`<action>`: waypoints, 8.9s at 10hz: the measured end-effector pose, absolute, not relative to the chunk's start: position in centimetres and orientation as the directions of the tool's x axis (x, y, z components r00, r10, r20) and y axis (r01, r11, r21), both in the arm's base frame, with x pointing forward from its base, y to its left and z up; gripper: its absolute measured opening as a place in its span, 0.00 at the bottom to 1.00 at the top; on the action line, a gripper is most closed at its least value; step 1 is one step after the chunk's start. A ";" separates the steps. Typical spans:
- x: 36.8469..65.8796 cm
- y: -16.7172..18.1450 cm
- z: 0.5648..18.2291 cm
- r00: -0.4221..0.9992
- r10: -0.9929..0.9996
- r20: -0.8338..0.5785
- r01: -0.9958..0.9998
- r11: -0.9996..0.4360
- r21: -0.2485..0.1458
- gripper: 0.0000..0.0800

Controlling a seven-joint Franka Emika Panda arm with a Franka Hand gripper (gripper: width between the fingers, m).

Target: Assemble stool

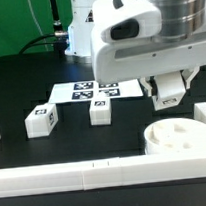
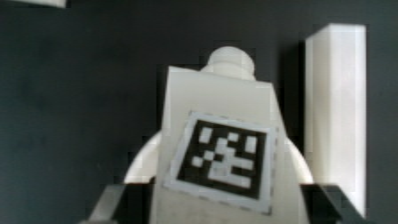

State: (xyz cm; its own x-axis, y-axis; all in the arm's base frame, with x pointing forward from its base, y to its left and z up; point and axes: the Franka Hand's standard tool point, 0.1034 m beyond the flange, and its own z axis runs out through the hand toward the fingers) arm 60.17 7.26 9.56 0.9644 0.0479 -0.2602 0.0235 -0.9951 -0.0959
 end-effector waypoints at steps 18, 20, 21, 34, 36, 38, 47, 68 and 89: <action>63.7 10.5 11.3 0.856 0.342 0.387 0.349 -0.936 0.054 0.41; 63.4 10.9 11.1 0.849 0.351 0.396 0.358 -0.932 0.057 0.41; 62.9 11.6 10.8 0.844 0.356 0.401 0.366 -0.929 0.056 0.41; 61.7 11.0 8.3 0.832 0.400 0.384 0.406 -0.911 0.070 0.41; 61.6 11.2 8.0 0.827 0.401 0.394 0.407 -0.911 0.071 0.41; 62.0 11.8 8.0 0.807 0.402 0.433 0.410 -0.909 0.079 0.41; 62.7 12.2 10.4 0.821 0.425 0.382 0.430 -0.899 0.076 0.81; 62.3 12.6 9.6 0.547 0.833 0.087 0.830 -0.553 0.072 0.81; 62.4 11.1 9.7 0.083 0.996 0.029 0.989 -0.086 0.118 0.81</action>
Offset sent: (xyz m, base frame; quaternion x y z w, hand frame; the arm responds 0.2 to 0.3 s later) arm 0.0000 0.0000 0.0000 0.0000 0.1296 0.0000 0.9916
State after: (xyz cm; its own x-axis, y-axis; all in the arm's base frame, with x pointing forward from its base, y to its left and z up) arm 62.43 11.05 9.65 0.0827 0.9961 0.0291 0.9894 -0.0856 0.1177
